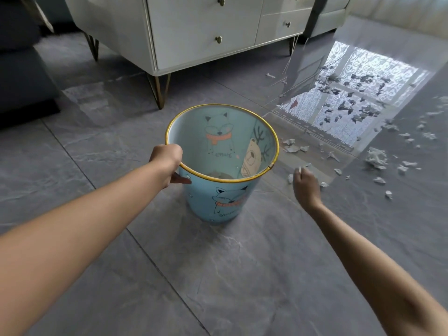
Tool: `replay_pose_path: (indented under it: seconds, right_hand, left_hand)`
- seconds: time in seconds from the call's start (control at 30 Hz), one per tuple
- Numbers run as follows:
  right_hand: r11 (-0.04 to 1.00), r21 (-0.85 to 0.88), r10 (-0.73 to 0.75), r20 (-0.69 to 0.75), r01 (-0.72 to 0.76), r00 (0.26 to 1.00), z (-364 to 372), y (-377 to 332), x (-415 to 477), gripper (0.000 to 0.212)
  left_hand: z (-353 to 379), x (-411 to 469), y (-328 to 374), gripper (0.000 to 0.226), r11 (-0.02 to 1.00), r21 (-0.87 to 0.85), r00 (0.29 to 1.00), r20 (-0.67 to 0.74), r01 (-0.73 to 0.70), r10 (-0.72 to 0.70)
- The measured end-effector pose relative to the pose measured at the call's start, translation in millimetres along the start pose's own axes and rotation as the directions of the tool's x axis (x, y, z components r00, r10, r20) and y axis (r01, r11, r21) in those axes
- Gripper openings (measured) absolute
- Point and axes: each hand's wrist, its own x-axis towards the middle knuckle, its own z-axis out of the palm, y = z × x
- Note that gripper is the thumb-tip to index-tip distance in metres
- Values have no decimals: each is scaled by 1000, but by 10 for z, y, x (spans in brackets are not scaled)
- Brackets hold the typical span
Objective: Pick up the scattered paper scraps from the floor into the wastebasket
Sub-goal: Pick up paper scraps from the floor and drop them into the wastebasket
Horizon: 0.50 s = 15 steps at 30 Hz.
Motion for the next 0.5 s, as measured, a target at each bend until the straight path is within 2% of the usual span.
replay_pose_path:
  seconds: [0.1,0.2,0.3,0.37,0.43,0.47,0.5]
  right_hand:
    - [956,283,-34,-141,73,989,-317,-683,268,36]
    - [859,454,-195,-139,237,971,-465,-1405,296,33]
    - [871,366,-388,107,327,915,-369,-1932,81,36]
    - [894,302,-424,332,331,843,-212,-2141,-35,32]
    - [933,128,-337,642,337,688,-46,-2198,-54,43]
    - [933,3,-233,764,359,602,6,-2195,-27,59]
    - [920,-79,-160,820,385,549,44,-2186,-2,71]
  left_hand:
    - [-27,-71,3,44,999,-27,1000,0,26,-27]
    - [-117,-90,11,49,998,-2,998,12,60,-60]
    - [-273,-50,55,48,998,49,999,-2,50,-50]
    - [-380,11,106,36,996,67,998,21,55,-57]
    - [-495,117,146,16,995,70,996,39,77,-79]
    - [-557,206,172,9,993,91,997,27,69,-72]
    - [-620,325,204,7,991,129,999,5,41,-42]
